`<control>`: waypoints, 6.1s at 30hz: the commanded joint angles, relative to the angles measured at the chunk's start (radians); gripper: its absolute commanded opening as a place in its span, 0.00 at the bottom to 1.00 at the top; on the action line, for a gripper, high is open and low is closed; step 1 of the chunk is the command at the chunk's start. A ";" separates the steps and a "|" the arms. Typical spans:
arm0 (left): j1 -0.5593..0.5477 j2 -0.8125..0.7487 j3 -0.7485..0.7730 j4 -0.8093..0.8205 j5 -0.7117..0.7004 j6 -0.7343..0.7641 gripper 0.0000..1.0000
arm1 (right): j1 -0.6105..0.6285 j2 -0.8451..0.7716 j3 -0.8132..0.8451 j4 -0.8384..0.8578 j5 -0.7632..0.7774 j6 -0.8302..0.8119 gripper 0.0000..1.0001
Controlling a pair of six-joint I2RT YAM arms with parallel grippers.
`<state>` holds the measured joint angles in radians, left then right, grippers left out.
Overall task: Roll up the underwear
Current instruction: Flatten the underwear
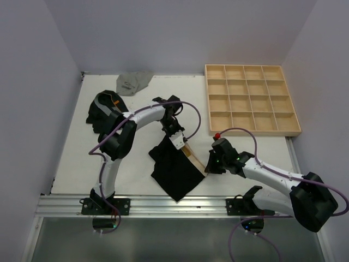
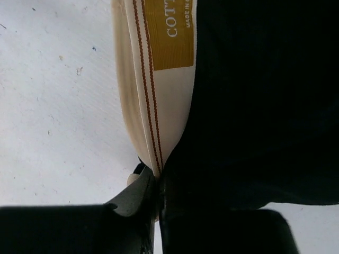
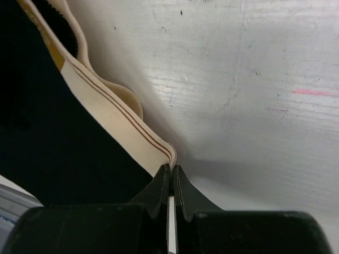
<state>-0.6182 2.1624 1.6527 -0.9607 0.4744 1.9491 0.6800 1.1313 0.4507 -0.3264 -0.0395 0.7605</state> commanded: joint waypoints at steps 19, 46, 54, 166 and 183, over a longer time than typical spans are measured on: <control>0.248 -0.798 -0.343 0.353 -0.074 -1.226 0.00 | -0.051 0.018 0.729 -0.233 0.194 -0.464 0.00; 0.337 -0.468 -0.368 0.390 -0.035 -1.625 0.14 | -0.120 0.530 0.862 -0.169 0.131 -0.494 0.00; 0.429 -0.467 -0.349 0.568 -0.074 -1.621 0.55 | -0.148 0.642 0.944 -0.180 0.190 -0.535 0.00; 0.414 -0.414 -0.643 0.504 -0.361 -1.560 0.00 | 0.136 0.590 0.514 0.115 0.075 -0.159 0.00; 0.417 -0.279 -0.349 0.428 0.142 -1.586 0.52 | -0.020 0.564 0.750 0.016 0.058 -0.371 0.26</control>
<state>-0.2077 1.8168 1.2850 -0.5037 0.4934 0.3943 0.6960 1.6363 1.1683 -0.2729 0.0280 0.4530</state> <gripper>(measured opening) 0.521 0.257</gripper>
